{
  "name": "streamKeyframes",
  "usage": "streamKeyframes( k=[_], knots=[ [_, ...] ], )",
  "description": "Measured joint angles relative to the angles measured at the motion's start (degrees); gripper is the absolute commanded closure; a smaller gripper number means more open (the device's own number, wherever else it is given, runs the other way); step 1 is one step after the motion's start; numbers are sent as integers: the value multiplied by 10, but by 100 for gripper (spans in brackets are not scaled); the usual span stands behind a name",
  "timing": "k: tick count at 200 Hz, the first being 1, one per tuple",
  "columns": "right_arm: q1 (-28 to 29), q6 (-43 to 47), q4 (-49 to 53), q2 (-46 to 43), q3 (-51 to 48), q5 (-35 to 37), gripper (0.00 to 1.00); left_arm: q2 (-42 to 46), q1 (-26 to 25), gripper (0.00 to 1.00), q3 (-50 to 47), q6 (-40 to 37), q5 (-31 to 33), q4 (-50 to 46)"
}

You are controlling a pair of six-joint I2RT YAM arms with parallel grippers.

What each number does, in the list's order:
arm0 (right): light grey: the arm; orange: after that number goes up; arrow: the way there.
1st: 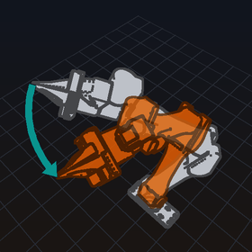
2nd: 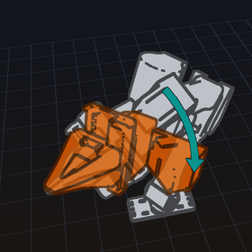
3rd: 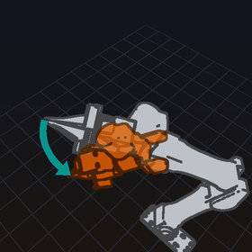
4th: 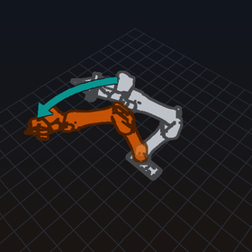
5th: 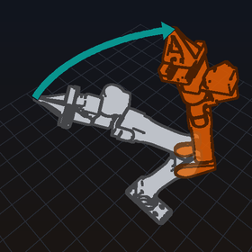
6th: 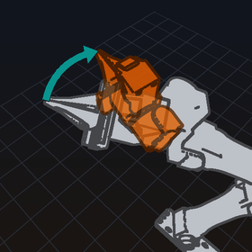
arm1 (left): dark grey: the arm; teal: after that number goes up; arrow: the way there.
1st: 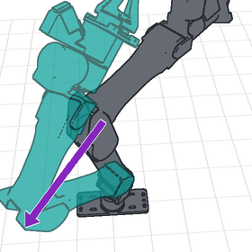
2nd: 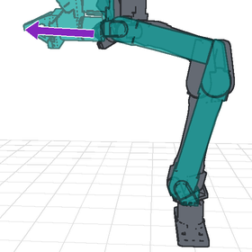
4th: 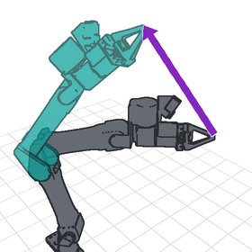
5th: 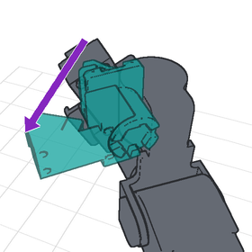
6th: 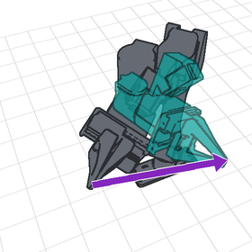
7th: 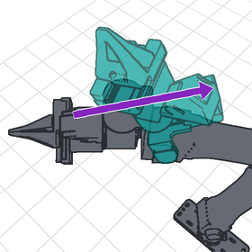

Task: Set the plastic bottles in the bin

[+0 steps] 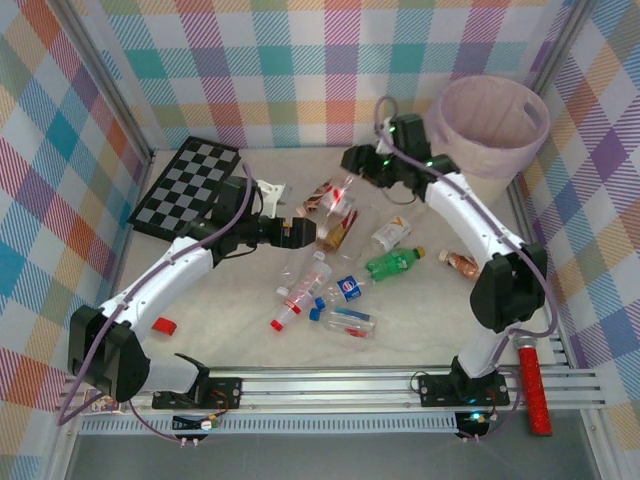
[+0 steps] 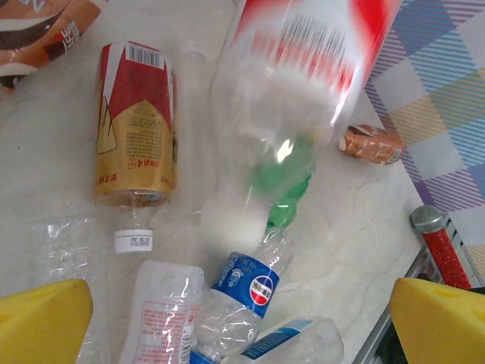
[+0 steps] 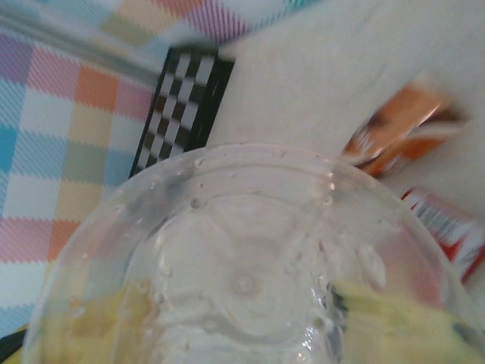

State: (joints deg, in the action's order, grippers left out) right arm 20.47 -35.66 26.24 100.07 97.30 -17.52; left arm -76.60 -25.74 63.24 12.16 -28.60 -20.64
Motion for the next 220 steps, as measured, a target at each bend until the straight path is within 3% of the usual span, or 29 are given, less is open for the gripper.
streamKeyframes(
  k=[57, 83, 151, 220],
  knots=[
    [-162, 80, 12, -42, 155, 74, 51, 9, 0, 0, -9, -2, -1, -2],
    [-208, 101, -14, -60, 185, 136, 53, 9, 0, 0, -10, -1, -1, -2],
    [-220, 269, -141, -73, 148, 303, 56, 10, 0, 0, -10, -1, 0, -2],
    [-220, 334, -94, -5, 155, 336, 54, 8, -1, 0, -7, 0, 24, -13]
  ],
)
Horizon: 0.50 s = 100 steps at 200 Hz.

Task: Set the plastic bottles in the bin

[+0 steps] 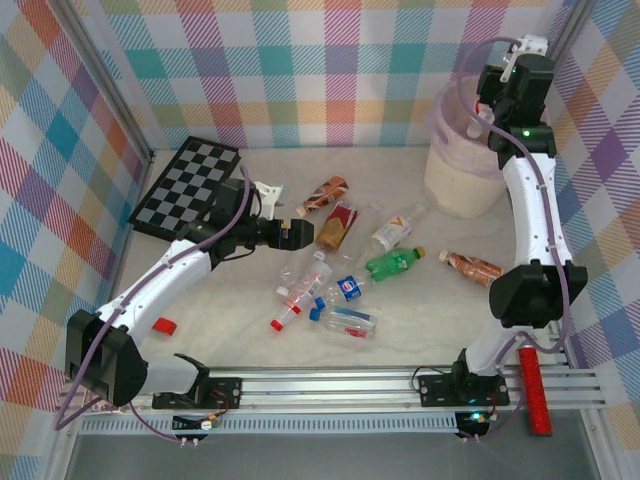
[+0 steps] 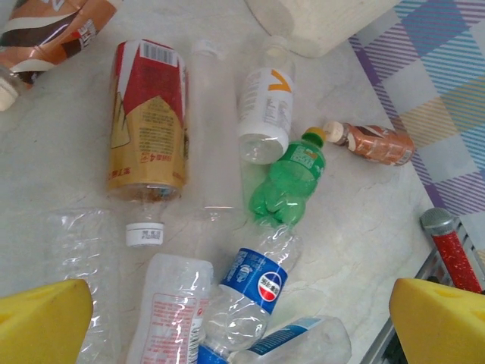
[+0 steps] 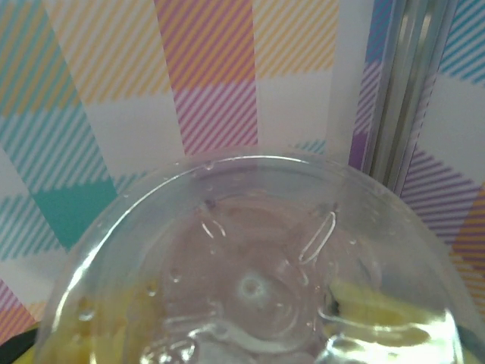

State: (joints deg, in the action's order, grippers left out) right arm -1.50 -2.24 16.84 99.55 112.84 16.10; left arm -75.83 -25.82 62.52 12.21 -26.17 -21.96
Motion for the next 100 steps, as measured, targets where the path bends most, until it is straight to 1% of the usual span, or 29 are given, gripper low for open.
streamKeyframes(
  k=[27, 45, 69, 100],
  knots=[
    [0, 0, 17, 7, -23, 0, 53, -19, 0, 0, 15, 0, 29, -23],
    [0, -3, 35, 28, -17, 0, 50, -29, -3, 0, 21, 0, 47, -37],
    [-2, -21, 103, 94, 52, -5, 48, -32, -7, 0, 21, 0, 66, -54],
    [-10, -65, 222, 198, 172, -32, 48, -32, -9, 0, 21, 0, 80, -69]
  ],
)
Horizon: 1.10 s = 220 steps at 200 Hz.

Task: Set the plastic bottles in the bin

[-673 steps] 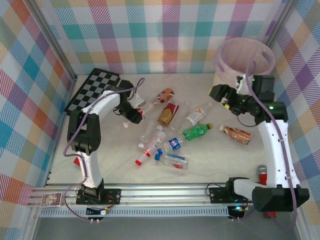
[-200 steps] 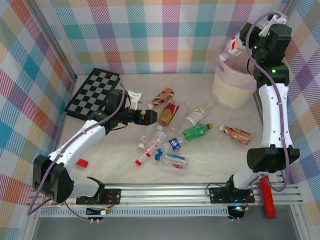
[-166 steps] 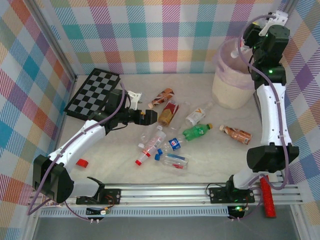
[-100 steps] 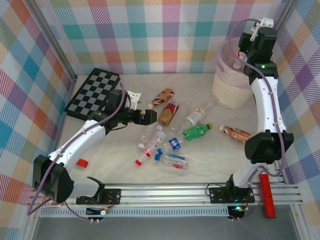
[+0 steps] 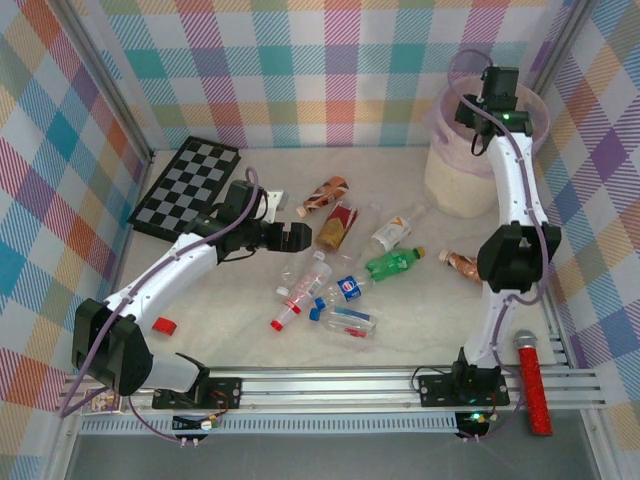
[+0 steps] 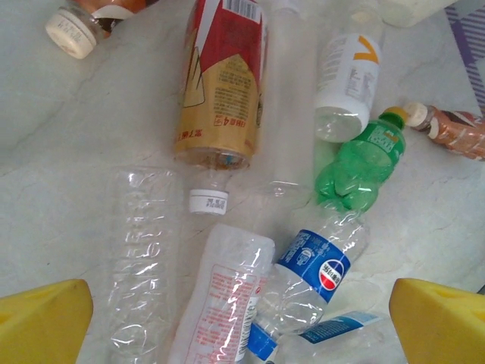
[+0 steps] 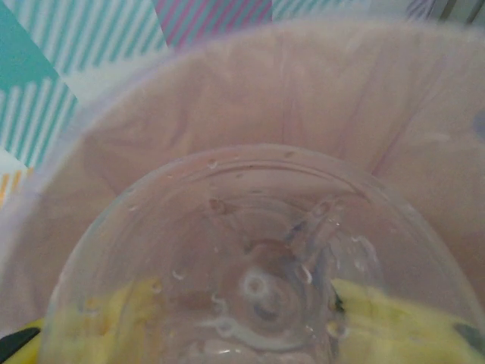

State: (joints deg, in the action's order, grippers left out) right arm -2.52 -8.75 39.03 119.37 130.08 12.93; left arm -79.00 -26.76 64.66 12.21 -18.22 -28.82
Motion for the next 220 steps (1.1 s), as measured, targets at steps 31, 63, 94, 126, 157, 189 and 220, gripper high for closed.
streamKeyframes(
  k=[31, 63, 94, 126, 157, 189, 220],
  knots=[
    [-13, -25, 83, 78, 96, -19, 46, 5, -2, 0, 0, -2, 7, -4],
    [-27, -43, 126, 107, 120, -45, 39, 10, -2, 0, 0, -7, 10, -5],
    [-36, -61, 156, 113, 120, -71, 22, 10, -2, 0, 0, -11, 10, -7],
    [-36, -74, 170, 113, 120, -100, 4, 10, -2, 0, 0, -11, 9, -7],
    [-38, -75, 185, 114, 130, -112, 1, 10, -2, 0, -3, -11, 8, -7],
    [-43, -78, 203, 114, 173, -132, 1, 9, -2, 0, -3, -14, 8, -9],
    [-58, -90, 205, 97, 192, -158, 1, 1, -2, 0, 6, -29, 9, -16]
  ],
)
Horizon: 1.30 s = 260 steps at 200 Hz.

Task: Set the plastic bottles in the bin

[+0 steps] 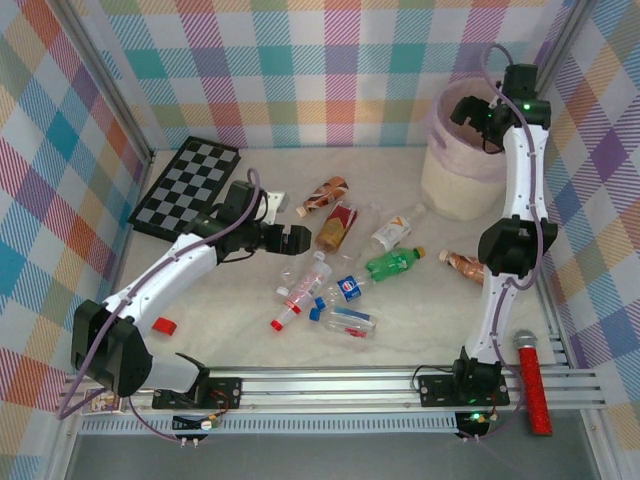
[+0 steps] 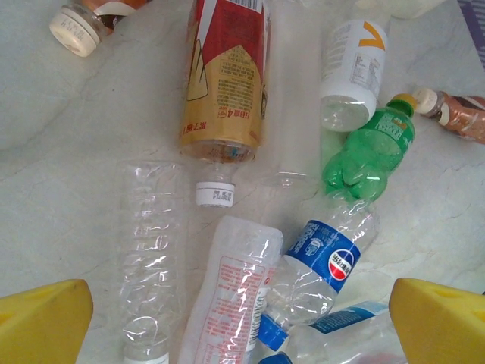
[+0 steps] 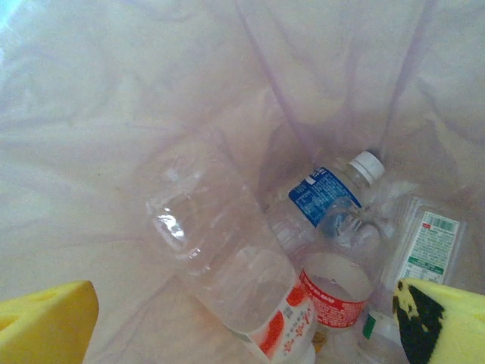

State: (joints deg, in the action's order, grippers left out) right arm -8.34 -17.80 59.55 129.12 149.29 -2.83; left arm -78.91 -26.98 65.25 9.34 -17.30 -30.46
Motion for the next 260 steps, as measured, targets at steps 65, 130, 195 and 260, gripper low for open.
streamKeyframes(
  k=[65, 130, 195, 260],
  knots=[
    [-11, 5, -4, -119, -31, 2, 1, -89, -2, 7, 84, -63, 46, -22],
    [-11, 4, -14, -269, -159, -84, 1, -248, 26, 18, 195, -192, 79, -17],
    [0, -30, -34, -427, -407, -300, 3, -387, 76, 17, 314, -267, 47, -5],
    [12, -58, -52, -590, -584, -403, 2, -510, 76, 19, 436, -294, 24, -26]
  ],
)
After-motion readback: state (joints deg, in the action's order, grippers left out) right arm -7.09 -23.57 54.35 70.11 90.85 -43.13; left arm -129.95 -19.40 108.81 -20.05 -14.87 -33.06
